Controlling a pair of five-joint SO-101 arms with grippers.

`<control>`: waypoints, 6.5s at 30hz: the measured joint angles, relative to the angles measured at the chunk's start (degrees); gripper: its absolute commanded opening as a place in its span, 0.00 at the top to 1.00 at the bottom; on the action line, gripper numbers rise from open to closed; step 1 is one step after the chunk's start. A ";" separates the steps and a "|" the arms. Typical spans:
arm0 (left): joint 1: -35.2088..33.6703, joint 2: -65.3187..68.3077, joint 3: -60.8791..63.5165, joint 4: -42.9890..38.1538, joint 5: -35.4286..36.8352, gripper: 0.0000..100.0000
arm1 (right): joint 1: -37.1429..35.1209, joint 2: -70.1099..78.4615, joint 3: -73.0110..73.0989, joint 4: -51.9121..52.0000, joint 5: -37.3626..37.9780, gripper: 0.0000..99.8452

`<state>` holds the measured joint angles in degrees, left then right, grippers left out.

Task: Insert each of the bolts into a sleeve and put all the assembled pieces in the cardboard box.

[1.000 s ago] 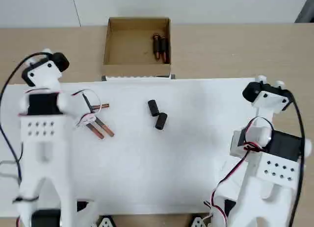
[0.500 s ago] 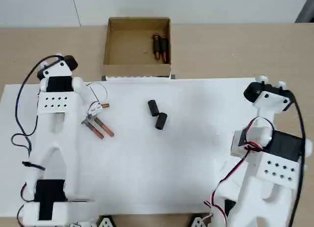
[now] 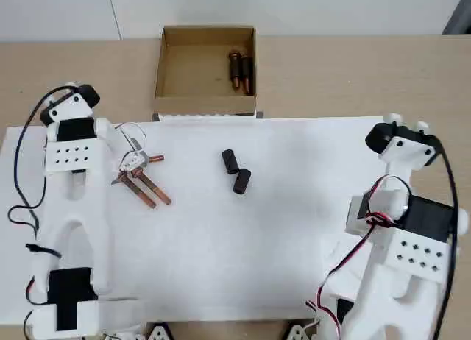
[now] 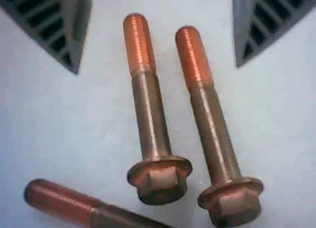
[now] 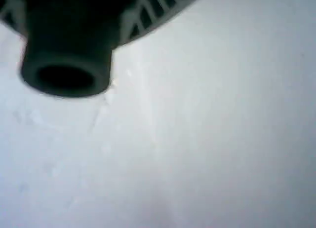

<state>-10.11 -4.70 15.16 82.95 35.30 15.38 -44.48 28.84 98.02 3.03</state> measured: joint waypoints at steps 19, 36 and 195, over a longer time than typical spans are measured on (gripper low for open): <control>0.00 0.00 9.05 -10.02 -0.09 0.89 | 0.00 0.00 0.00 0.00 0.00 1.00; -4.57 13.54 3.87 -11.87 -0.09 0.89 | 0.00 0.00 0.00 0.00 0.00 1.00; 42.99 -99.25 71.91 -32.70 1.85 0.97 | -57.49 -58.46 57.67 -50.99 5.27 1.00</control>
<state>32.88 -103.96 87.08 50.24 37.14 -42.11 -102.95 86.51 47.03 8.31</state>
